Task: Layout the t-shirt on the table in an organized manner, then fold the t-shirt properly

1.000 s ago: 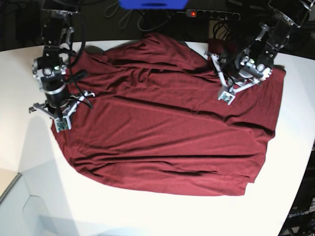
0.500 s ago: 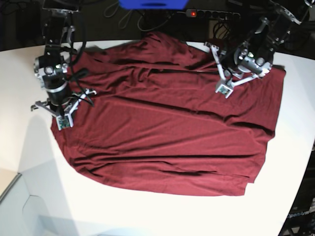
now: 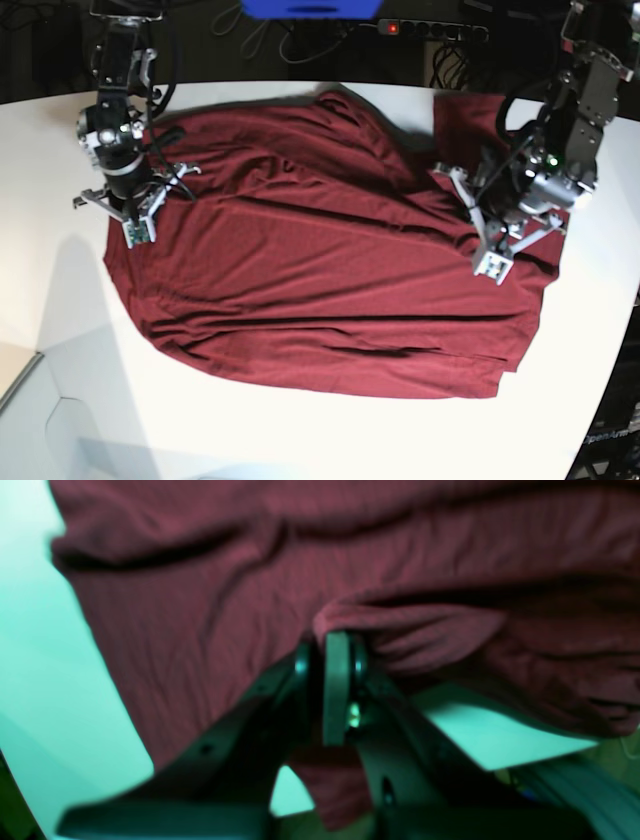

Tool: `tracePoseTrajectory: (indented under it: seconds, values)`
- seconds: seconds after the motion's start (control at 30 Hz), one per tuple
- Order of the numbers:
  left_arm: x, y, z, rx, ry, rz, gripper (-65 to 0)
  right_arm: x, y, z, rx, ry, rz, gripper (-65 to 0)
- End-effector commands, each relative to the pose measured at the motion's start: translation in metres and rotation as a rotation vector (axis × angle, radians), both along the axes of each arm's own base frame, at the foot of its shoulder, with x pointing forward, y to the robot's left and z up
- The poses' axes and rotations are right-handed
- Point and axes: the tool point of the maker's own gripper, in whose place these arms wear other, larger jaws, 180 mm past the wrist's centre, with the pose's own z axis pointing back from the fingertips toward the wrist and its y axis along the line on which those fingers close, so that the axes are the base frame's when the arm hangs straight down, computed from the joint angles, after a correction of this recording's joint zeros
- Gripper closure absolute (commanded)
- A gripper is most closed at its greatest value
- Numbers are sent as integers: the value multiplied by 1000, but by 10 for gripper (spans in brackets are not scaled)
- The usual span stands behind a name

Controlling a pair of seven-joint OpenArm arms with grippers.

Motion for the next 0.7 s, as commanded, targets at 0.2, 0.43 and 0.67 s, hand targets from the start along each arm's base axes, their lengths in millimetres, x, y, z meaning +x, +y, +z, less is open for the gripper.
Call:
tracePoseTrajectory:
  seconds: [0.2, 0.43, 0.67]
  values:
    - [28, -13, -8, 11, 7, -15, 0, 7, -4, 14, -14, -46, 0, 0]
    - [27, -23, -32, 17, 88, -25, -150, 7, -15, 17, -48, -46, 6, 0]
    - [17, -31, 2, -43, -14, -39, -316, 9, -13, 18, -45, -53, 10, 0]
